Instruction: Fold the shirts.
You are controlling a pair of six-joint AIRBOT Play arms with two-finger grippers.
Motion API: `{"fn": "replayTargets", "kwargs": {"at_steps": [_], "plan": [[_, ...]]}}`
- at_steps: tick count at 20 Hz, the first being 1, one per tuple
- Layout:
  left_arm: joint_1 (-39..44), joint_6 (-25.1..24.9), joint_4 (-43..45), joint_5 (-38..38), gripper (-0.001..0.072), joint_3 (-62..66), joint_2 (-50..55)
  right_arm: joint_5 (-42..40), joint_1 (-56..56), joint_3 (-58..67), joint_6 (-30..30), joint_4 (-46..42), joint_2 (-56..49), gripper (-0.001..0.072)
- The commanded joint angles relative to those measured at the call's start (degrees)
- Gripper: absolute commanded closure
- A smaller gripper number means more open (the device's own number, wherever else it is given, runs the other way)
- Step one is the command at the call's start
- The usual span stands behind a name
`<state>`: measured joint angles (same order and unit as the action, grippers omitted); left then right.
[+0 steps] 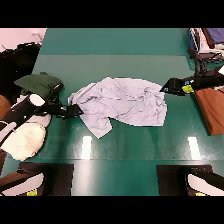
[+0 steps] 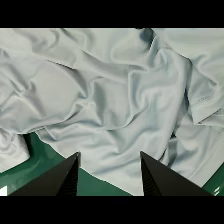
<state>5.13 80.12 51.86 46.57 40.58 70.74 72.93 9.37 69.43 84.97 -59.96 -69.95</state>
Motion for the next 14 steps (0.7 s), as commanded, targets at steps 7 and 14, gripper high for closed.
{"fn": "replayTargets", "kwargs": {"at_steps": [7, 14], "plan": [[0.79, -1.11, -4.09, -8.46, 0.0687, 2.05, 1.95, 6.05, -1.18, -2.01, 3.13, -5.27, 1.22, 0.0285], [0.79, -1.73, 2.38, -0.92, 0.0687, 14.12, 0.15, 2.99, -12.66, -29.79, 7.82, -4.59, 13.53, 0.0283]]}}
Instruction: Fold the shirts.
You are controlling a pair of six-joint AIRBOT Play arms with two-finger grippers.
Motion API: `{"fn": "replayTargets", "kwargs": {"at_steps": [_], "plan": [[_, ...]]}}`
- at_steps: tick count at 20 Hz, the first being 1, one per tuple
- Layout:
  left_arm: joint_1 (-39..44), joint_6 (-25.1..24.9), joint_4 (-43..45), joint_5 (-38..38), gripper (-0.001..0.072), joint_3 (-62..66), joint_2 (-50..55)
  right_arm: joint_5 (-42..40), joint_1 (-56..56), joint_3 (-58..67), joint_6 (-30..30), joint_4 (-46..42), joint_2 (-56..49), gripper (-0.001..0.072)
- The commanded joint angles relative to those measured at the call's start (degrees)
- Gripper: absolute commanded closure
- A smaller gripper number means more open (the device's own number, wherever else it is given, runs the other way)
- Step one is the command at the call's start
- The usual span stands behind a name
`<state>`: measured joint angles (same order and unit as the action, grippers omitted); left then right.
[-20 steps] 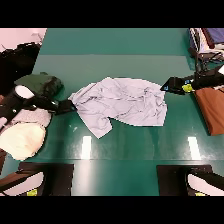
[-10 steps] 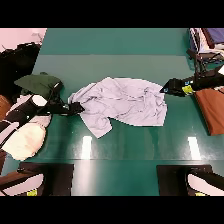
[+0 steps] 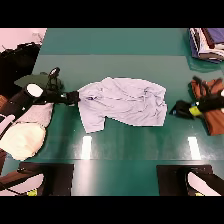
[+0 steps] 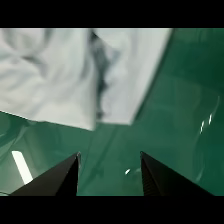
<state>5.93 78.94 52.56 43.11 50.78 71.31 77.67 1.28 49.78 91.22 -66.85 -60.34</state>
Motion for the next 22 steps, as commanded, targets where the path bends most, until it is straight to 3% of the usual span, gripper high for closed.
{"fn": "replayTargets", "kwargs": {"at_steps": [1, 5, 9, 11, 12, 15, 22], "plan": [[-0.02, -0.52, 1.62, 2.56, 0.0687, 4.52, -0.42, -3.65, -5.75, -13.90, 0.90, 5.42, 4.35, 0.0284], [-0.02, -0.50, 1.46, 4.07, 0.0687, 4.68, -0.42, -15.52, -3.19, -21.51, -1.31, 13.49, 3.48, 0.0284], [-0.02, -0.50, 1.51, 5.90, 0.0687, 4.68, -0.44, -22.45, 1.42, -19.80, -1.29, 14.95, -4.20, 0.0285], [-0.02, -0.50, 1.51, 6.01, 0.0687, 4.68, -0.44, -23.26, 3.17, -16.35, -1.29, 14.80, -7.89, 0.0290], [-0.02, -0.50, 1.51, 6.05, 0.0687, 4.68, -0.44, -23.50, 3.56, -14.49, -1.27, 14.80, -9.35, 0.0366], [-0.02, -0.50, 1.53, 7.15, 0.0687, 4.68, -0.44, -23.45, 3.67, -11.15, -1.18, 14.67, -11.43, 0.0406], [-0.02, -0.52, 1.73, 7.39, 0.0687, 4.68, -0.44, -21.16, 0.42, -10.25, -1.27, 14.14, -8.61, 0.0407]]}}
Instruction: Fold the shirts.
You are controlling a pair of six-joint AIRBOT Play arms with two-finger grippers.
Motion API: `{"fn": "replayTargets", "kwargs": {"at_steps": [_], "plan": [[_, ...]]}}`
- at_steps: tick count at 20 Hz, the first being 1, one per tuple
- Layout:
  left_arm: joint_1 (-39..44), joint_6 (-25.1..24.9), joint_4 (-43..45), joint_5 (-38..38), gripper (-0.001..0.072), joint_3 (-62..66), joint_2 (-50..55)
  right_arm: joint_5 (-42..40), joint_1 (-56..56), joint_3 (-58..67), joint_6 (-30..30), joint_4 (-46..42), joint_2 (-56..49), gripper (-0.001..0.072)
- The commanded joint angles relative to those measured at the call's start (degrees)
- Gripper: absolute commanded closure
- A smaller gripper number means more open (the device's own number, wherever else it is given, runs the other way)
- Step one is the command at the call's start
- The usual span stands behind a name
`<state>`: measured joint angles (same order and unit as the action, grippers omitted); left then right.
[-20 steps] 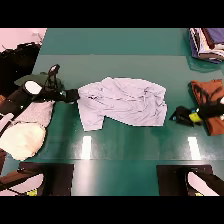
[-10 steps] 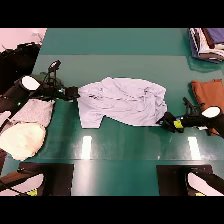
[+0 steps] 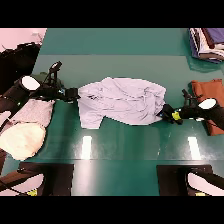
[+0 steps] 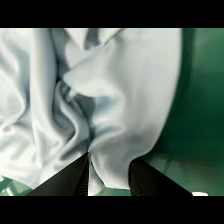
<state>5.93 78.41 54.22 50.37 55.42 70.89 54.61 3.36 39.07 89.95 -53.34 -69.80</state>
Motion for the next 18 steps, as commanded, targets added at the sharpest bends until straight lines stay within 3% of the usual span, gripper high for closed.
{"fn": "replayTargets", "kwargs": {"at_steps": [1, 11, 13, 14, 15, 16, 18], "plan": [[-0.02, 0.00, 0.07, 0.15, 0.0687, 0.04, -0.02, 2.29, -2.36, 0.46, 0.00, 0.81, 0.81, 0.0409], [-0.02, -0.02, 0.07, 0.33, 0.0687, 0.04, -0.02, 8.37, -0.59, 0.46, 0.00, -2.75, -1.29, 0.0411], [-0.02, 0.00, 0.07, 0.44, 0.0687, 0.04, -0.02, 6.93, -0.17, 0.46, -0.22, -2.78, -2.16, 0.0553], [-0.02, 0.00, 0.07, 0.70, 0.0687, 0.04, -0.02, 6.08, 0.28, 0.46, -0.72, -2.75, -2.45, 0.0557], [-0.02, 0.00, 0.07, 1.05, 0.0687, 0.04, -0.02, 4.96, 1.01, 0.48, -1.14, -2.75, -2.49, 0.0658], [-0.04, -0.02, 0.09, 1.36, 0.0687, 0.04, -0.13, 4.11, 1.62, 0.48, -1.14, -2.69, -2.47, 0.0700], [-0.39, 0.04, 0.44, 1.90, 0.0687, 0.74, -1.57, 3.91, 1.99, 0.70, -1.20, -2.78, -1.33, 0.0701]]}}
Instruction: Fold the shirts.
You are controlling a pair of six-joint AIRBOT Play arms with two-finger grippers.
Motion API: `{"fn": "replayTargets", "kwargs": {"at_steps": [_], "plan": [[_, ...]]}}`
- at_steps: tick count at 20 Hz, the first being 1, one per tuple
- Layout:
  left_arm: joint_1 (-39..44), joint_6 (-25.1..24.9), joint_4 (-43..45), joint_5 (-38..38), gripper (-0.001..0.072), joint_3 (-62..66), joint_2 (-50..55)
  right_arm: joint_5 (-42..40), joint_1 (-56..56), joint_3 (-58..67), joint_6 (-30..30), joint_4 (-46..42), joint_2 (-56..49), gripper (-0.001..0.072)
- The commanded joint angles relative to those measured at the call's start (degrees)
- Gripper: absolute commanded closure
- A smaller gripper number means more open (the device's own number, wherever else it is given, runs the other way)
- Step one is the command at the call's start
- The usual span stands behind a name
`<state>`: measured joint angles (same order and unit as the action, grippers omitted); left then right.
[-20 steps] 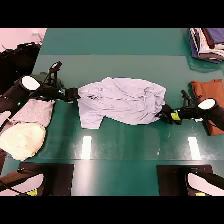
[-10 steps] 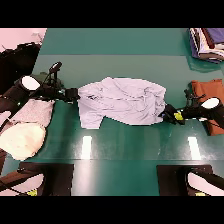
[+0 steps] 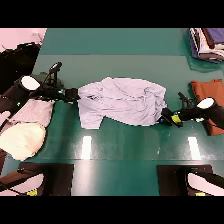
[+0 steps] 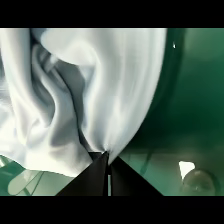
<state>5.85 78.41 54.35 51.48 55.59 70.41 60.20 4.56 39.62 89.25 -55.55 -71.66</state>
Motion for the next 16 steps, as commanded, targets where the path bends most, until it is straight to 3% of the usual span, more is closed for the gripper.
{"fn": "replayTargets", "kwargs": {"at_steps": [1, 7, 11, 16], "plan": [[-1.36, 0.07, 1.03, 1.95, 0.0688, 1.81, -2.51, -0.92, 0.26, 1.18, -0.81, -1.20, 2.32, 0.0702], [-14.34, -0.02, 1.18, 14.60, 0.0687, 21.05, -15.67, 8.04, -8.48, 23.32, -0.87, -4.63, 18.45, 0.0702], [-16.31, 0.09, 1.09, 15.21, 0.0687, 36.20, -23.02, 8.61, -14.01, 41.46, -0.92, -4.63, 26.08, 0.0702], [-16.31, 2.51, 0.48, 16.26, 0.0687, 57.46, -23.58, 9.03, -20.94, 56.57, -2.32, -4.61, 30.60, 0.0702]]}}
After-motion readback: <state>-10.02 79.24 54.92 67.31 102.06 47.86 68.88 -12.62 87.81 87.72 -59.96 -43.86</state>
